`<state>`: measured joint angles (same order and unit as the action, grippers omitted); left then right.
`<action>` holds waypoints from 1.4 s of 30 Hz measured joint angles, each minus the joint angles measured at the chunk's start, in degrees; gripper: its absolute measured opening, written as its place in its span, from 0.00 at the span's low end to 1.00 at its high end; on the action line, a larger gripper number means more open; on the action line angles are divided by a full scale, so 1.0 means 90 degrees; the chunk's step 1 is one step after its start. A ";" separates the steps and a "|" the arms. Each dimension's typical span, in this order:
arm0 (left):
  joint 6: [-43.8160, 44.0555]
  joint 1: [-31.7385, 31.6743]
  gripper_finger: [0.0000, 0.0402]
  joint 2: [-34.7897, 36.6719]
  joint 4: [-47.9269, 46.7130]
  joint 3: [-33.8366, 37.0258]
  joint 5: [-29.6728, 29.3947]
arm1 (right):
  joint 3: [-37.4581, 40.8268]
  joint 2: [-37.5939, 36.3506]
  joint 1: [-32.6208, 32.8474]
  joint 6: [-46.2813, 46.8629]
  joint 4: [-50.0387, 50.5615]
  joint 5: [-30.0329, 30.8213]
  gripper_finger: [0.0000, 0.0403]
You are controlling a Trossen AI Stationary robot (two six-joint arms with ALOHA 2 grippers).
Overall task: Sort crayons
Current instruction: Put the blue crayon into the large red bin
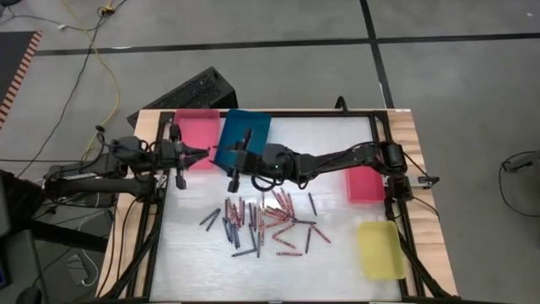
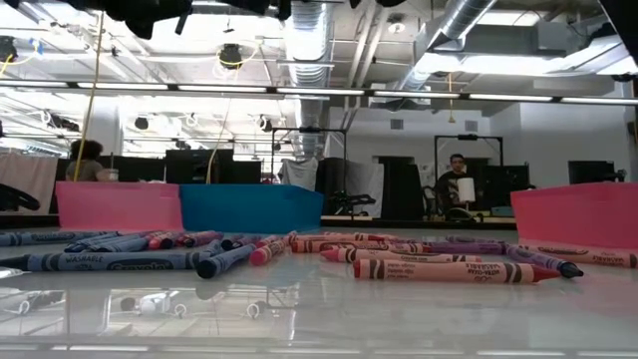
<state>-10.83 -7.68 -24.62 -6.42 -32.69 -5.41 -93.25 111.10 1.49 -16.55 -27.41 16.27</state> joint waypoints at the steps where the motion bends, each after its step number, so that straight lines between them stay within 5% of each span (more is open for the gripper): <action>1: -0.0004 0.0000 0.02 -0.0006 -0.0005 0.0000 0.0000 | 0.0000 0.0001 -0.0020 0.0080 -0.0015 0.0001 0.52; 12: -0.0077 0.0000 0.02 -0.0017 0.0086 0.0000 0.0000 | 0.0000 0.0001 -0.0280 0.0726 -0.0199 -0.0983 0.54; 27: -0.0288 0.0000 0.02 -0.0471 0.0522 0.0000 -0.0015 | 0.0000 0.0001 -0.0310 0.0682 -0.0305 -0.1018 0.50; 42: -0.0345 -0.0002 0.02 -0.0474 0.0514 0.0000 -0.0158 | 0.0000 -0.0004 -0.0465 0.0790 -0.0004 -0.1042 0.12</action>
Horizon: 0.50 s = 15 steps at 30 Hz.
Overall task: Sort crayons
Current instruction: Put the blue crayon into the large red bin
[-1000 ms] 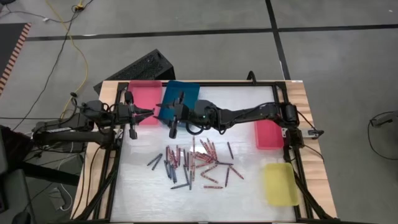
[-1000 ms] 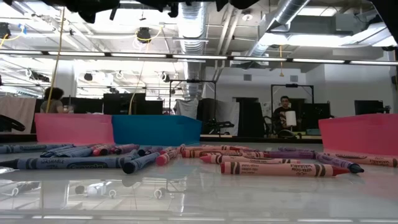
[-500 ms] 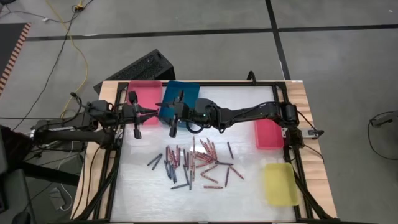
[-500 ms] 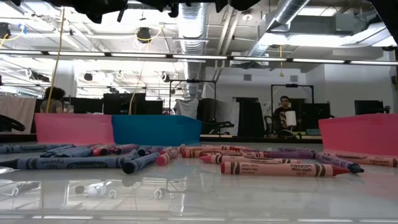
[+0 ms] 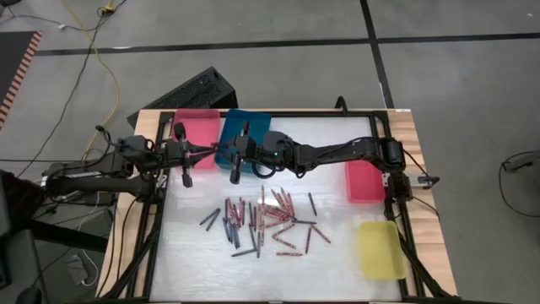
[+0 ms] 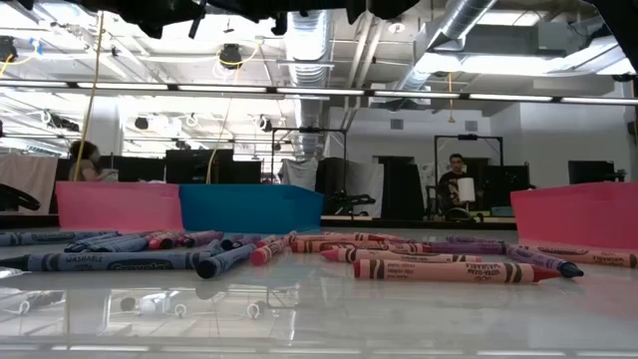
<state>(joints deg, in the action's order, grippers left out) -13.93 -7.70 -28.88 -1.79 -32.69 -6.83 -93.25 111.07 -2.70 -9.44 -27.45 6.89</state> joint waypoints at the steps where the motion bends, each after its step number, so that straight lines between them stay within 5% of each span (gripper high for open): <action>1: -0.0001 0.0000 0.02 0.0000 -0.0005 0.0000 -0.0009 | 0.0000 0.0000 -0.0005 0.0023 0.0025 -0.0017 0.08; 6: 0.0003 0.0000 0.03 0.0000 -0.0025 0.0000 -0.0180 | 0.0000 0.0000 -0.0033 0.0120 0.0046 -0.0015 0.02; 15: 0.0330 0.0000 0.20 0.0369 -0.0976 0.0000 -0.1855 | 0.0002 -0.0005 -0.0231 0.0430 0.0028 0.0145 0.01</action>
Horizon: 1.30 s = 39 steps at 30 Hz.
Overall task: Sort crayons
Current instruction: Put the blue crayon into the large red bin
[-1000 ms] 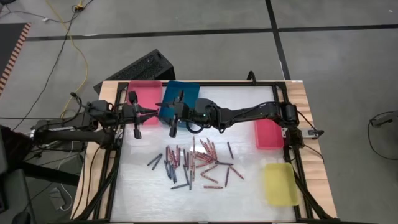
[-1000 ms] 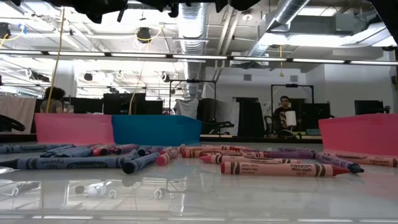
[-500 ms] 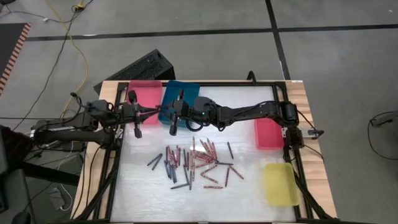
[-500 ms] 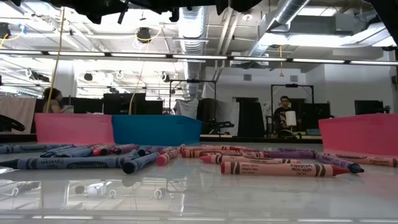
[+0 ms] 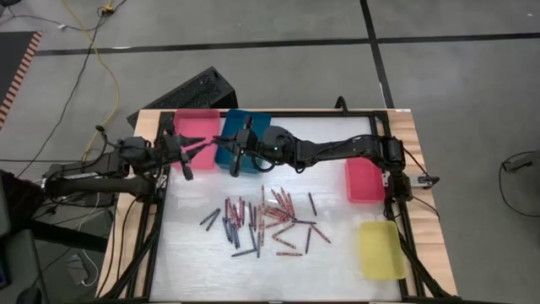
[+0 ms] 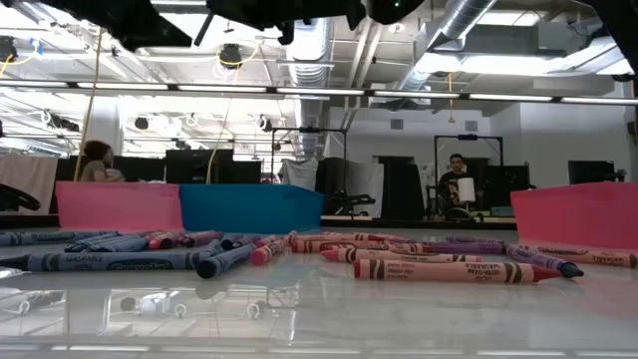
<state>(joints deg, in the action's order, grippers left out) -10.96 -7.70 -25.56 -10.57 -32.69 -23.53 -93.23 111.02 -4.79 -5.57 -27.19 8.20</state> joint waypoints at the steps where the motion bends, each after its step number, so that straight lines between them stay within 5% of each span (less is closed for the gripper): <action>1: 0.0068 0.0000 0.22 0.0042 -0.0045 0.0000 -0.0222 | 0.0000 0.0000 -0.0045 0.0088 0.0011 -0.0001 0.01; 9: 0.0502 0.0000 0.27 0.0472 -0.0215 -0.0002 -0.1753 | -0.0010 0.0531 -0.0481 0.0805 -0.0191 0.0098 0.01; 19: 0.0527 0.0000 0.27 0.0936 -0.0216 -0.0007 -0.1791 | -0.0943 0.1920 -0.0696 0.1398 -0.0123 -0.0089 0.00; 30: 0.0531 0.0002 0.27 0.0981 -0.0274 -0.0007 -0.1770 | -0.2767 0.3204 -0.0684 0.1410 0.1220 -0.0280 0.01; 39: 0.0532 0.0002 0.27 0.0981 -0.0463 -0.0007 -0.1768 | -0.3082 0.3531 -0.0712 0.1404 0.1878 -0.0280 0.02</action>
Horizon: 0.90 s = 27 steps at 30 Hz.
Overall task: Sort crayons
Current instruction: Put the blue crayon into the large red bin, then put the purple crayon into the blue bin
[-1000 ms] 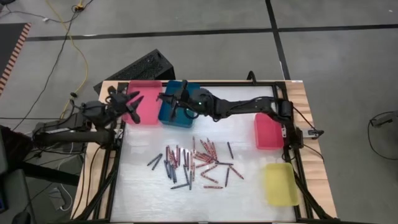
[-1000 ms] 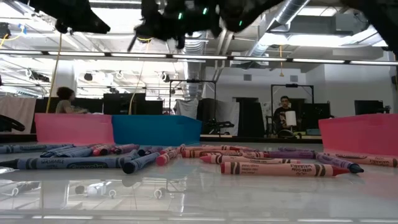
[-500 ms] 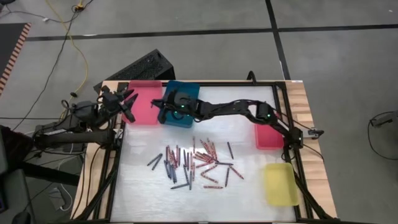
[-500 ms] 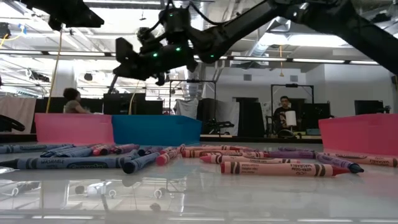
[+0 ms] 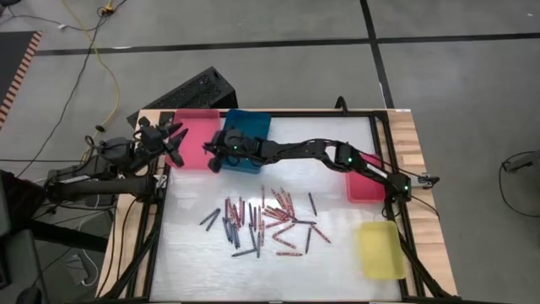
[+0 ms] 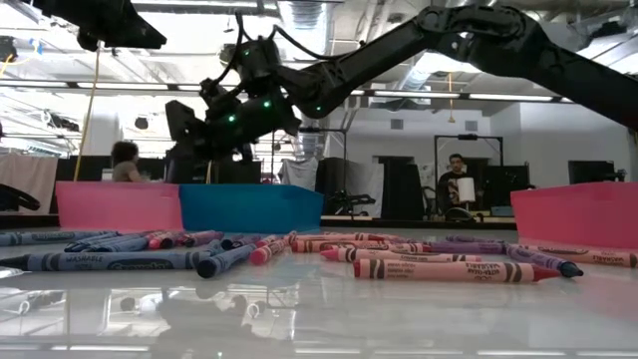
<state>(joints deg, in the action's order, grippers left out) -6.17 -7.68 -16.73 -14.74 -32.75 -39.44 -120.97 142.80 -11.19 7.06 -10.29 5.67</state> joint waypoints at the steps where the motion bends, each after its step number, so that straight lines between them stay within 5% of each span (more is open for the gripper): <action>1: 0.0000 0.0000 0.27 0.0000 0.0004 0.0000 0.0000 | 0.0000 0.0000 -0.0013 0.0001 0.0063 0.0001 0.03; 22: -0.0002 0.0000 0.27 0.0000 -0.0006 0.0000 -0.0002 | 0.0024 -0.0251 0.0006 -0.0748 0.0512 0.0056 0.23; 27: -0.0002 0.0000 0.27 0.0000 -0.0167 0.0000 -0.0046 | -0.0005 -0.1251 0.0092 -0.1563 0.2352 0.1662 0.22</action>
<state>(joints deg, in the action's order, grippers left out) -6.20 -7.68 -16.73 -16.25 -32.75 -39.85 -121.01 131.55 -10.36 -7.00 10.88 20.63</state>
